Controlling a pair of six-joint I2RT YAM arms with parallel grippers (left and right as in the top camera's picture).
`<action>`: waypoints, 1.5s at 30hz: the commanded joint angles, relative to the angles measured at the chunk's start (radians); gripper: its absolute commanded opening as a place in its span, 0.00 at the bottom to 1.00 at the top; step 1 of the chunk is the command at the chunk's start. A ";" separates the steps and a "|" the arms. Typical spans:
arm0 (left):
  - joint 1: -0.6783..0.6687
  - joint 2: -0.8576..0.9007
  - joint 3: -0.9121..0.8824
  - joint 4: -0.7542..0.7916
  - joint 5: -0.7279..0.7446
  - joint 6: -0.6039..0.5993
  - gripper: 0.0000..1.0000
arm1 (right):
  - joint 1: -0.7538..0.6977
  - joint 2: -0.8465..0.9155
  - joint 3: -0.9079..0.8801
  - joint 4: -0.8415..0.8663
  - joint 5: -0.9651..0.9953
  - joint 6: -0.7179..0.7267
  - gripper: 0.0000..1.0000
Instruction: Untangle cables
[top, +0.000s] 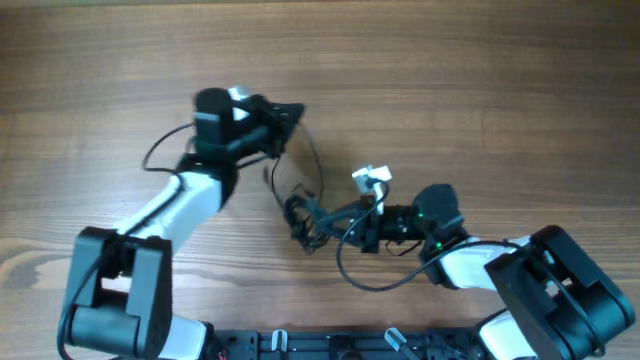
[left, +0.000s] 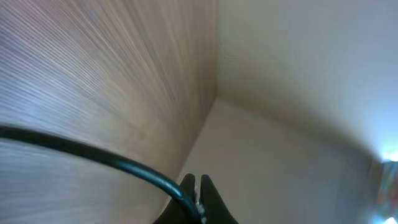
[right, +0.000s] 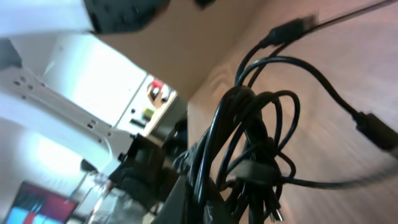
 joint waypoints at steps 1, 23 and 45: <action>-0.008 0.004 0.000 0.017 -0.100 0.017 0.04 | 0.008 0.004 0.024 -0.038 -0.006 -0.044 0.04; 0.269 0.004 0.000 -0.253 0.554 0.789 0.89 | -0.155 0.004 0.031 -0.013 0.110 0.133 0.04; 0.036 0.003 0.001 -0.500 0.167 0.579 0.18 | -0.155 0.004 0.031 -0.102 0.201 0.125 0.04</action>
